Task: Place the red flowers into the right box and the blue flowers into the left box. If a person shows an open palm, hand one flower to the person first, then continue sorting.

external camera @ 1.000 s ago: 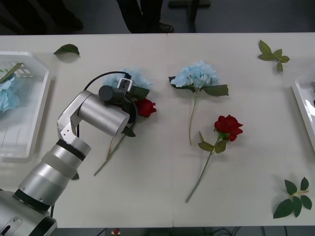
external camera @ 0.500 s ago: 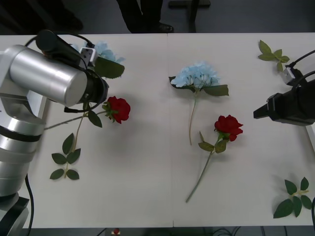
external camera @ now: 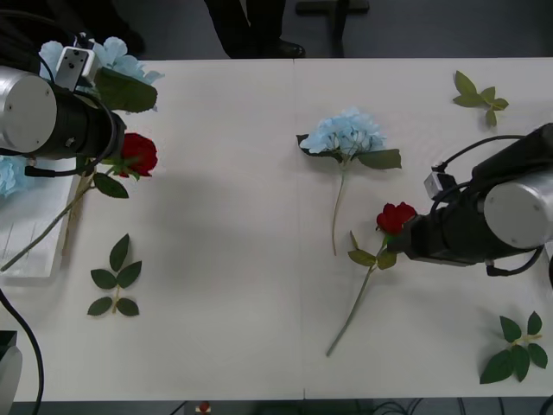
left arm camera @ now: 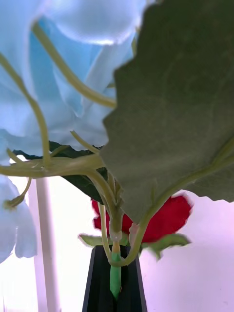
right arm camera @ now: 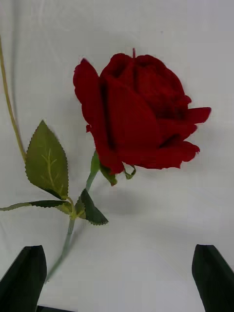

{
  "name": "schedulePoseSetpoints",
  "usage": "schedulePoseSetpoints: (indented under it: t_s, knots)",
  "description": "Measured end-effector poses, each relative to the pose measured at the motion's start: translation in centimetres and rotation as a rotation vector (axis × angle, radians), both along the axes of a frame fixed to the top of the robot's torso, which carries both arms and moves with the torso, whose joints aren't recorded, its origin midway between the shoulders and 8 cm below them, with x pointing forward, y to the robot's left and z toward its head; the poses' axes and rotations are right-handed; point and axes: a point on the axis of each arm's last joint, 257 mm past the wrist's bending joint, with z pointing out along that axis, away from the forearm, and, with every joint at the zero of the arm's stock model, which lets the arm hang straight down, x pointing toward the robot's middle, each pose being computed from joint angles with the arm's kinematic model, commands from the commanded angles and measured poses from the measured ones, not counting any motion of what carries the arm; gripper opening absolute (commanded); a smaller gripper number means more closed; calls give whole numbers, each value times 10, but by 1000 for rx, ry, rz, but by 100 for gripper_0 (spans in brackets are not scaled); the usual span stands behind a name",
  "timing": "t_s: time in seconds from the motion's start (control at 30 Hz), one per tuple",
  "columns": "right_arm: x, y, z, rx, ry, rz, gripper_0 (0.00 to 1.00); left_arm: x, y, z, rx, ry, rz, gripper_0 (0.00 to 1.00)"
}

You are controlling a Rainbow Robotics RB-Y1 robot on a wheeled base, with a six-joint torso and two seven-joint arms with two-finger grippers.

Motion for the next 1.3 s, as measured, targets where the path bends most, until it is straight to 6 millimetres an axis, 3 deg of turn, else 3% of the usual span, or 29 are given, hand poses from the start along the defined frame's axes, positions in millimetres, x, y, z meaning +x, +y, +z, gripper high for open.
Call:
schedulePoseSetpoints:
  t_s: [0.2,0.4,0.57,0.9,1.1,1.13,1.17,1.2,1.23,1.27,1.3]
  knots:
    - [-2,23,-24,-43,-10,-66,87,-6,6,-10,1,39,28,0]
    - [-8,41,-41,-103,-37,-14,87,-4,4,-16,-85,32,155,0]
    - [-10,52,-49,-86,-43,-75,87,-3,-13,-33,-82,57,146,0]
    - [-3,52,-70,-85,-52,-76,87,32,-56,-102,-58,13,49,0]
    - [6,41,-76,-105,-72,-97,87,59,-68,-121,-78,-69,9,0]
    - [6,40,-78,-105,-71,-99,86,63,-69,-125,-77,-82,3,15]
    - [6,39,-80,-106,-70,-102,86,65,-69,-128,-72,-89,-1,43]
    - [7,38,-81,-106,-68,-104,86,67,-70,-130,-71,-97,-5,55]
    - [7,37,-82,-107,-68,-106,80,68,-70,-132,-73,-105,-8,81]
    - [8,36,-83,-107,-69,-108,74,68,-70,-133,-74,-109,-9,89]
    - [8,35,-84,-110,-68,-109,54,67,-70,-135,-76,-110,-9,100]
